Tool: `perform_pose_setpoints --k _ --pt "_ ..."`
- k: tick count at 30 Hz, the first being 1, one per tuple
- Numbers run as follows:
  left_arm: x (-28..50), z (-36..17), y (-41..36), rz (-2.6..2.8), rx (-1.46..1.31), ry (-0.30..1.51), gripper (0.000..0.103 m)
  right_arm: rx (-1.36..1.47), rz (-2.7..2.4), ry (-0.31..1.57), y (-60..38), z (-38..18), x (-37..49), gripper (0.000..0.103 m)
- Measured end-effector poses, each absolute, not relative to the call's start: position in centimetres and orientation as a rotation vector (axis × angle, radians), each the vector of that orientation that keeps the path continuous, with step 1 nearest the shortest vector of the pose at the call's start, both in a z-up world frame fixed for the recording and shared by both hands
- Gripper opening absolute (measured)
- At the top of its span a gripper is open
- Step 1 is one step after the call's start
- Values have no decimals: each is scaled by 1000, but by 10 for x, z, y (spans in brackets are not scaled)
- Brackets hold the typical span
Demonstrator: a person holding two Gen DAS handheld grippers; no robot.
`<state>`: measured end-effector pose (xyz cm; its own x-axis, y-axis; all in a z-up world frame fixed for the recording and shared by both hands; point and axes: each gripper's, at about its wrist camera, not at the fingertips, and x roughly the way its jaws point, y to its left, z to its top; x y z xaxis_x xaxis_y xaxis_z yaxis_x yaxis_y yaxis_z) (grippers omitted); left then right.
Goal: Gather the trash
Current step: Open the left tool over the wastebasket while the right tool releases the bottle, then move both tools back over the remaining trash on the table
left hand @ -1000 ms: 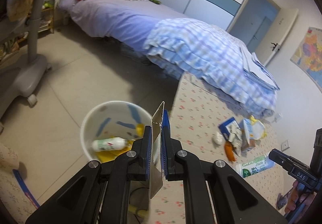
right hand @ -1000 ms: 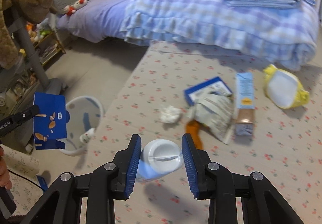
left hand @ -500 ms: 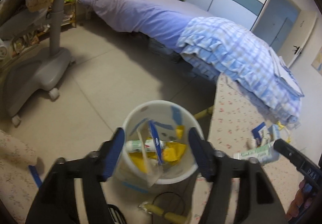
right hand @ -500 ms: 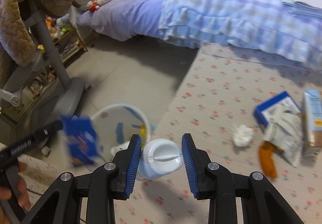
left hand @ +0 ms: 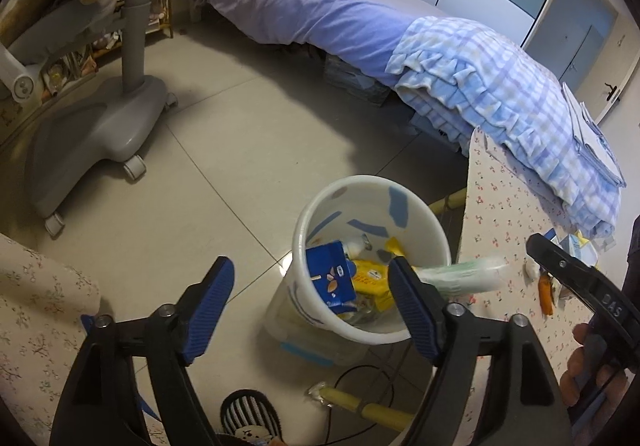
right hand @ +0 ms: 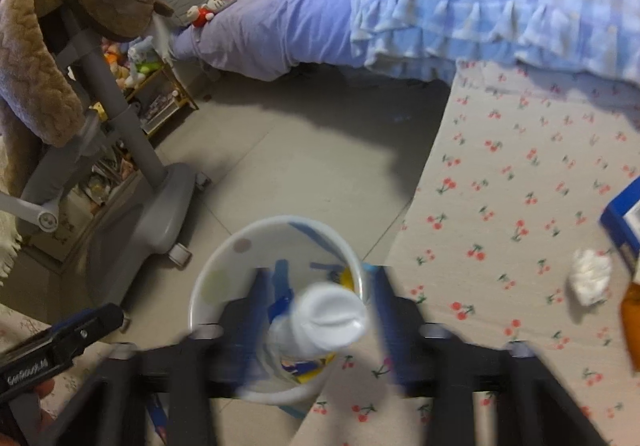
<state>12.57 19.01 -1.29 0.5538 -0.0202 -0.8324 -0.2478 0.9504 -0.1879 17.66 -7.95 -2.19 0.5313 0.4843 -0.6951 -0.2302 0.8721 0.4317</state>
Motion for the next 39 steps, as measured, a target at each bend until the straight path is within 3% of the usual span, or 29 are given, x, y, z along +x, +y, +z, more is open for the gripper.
perform_pose_setpoints --k 9,31,39 --pt "124 -10 180 122 -296 986 88 315 364 911 -107 -15 168 83" --pt "133 -2 113 37 -258 1002 89 323 166 885 -231 18 133 88" --pt "138 -1 81 9 -211 1005 96 336 106 889 -272 22 125 89"
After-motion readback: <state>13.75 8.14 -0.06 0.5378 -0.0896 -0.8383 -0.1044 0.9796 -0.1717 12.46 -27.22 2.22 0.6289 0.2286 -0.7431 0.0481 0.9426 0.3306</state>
